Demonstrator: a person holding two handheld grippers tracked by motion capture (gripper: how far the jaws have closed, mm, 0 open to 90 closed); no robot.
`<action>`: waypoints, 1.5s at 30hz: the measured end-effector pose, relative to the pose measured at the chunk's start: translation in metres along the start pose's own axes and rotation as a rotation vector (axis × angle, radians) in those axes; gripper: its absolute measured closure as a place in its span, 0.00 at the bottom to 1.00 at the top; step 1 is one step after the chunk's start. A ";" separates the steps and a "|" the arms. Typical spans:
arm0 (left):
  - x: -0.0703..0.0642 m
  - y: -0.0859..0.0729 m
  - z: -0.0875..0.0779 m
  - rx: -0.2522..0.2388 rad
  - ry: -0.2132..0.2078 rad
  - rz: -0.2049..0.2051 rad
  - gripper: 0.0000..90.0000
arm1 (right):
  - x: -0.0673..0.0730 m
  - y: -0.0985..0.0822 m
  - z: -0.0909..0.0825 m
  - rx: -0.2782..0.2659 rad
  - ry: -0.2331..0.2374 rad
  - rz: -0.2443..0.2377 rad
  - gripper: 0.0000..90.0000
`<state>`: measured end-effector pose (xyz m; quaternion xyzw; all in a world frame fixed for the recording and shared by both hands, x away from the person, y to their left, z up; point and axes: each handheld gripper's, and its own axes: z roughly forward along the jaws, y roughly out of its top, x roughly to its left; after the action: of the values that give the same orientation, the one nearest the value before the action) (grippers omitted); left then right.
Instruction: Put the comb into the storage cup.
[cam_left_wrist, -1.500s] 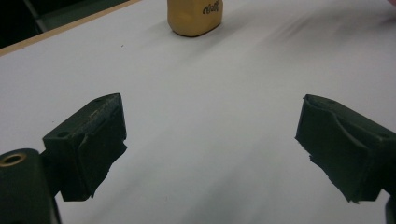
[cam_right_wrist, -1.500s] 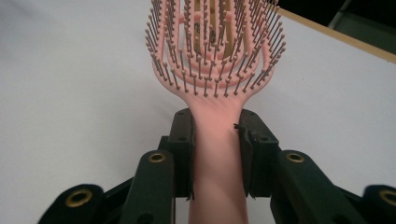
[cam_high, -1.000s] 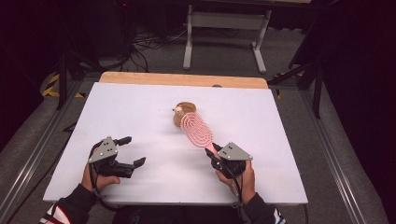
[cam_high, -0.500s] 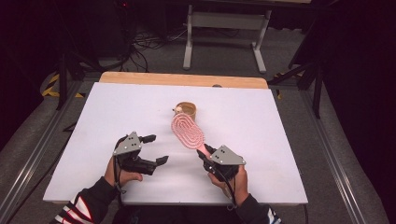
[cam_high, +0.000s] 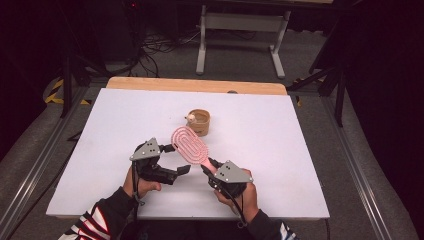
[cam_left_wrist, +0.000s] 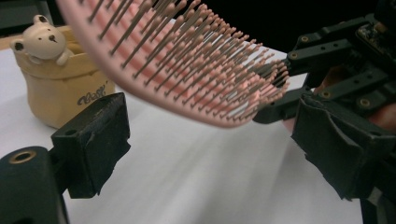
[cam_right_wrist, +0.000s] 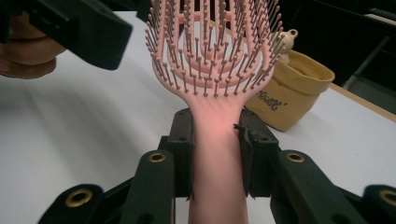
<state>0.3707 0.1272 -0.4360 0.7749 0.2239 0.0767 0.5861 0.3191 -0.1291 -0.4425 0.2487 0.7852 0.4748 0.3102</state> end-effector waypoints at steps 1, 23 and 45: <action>0.000 0.001 0.000 -0.003 0.001 -0.001 0.14 | 0.001 0.000 0.001 0.002 0.001 -0.004 0.77; 0.005 0.011 0.006 -0.124 -0.031 -0.105 0.53 | 0.017 -0.002 0.015 0.025 -0.072 -0.124 0.78; -0.006 0.029 0.002 -0.160 -0.088 -0.021 0.70 | 0.010 -0.001 0.008 -0.017 -0.065 -0.081 0.73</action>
<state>0.3738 0.1163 -0.4085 0.7260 0.1990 0.0538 0.6561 0.3178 -0.1183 -0.4485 0.2294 0.7801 0.4600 0.3567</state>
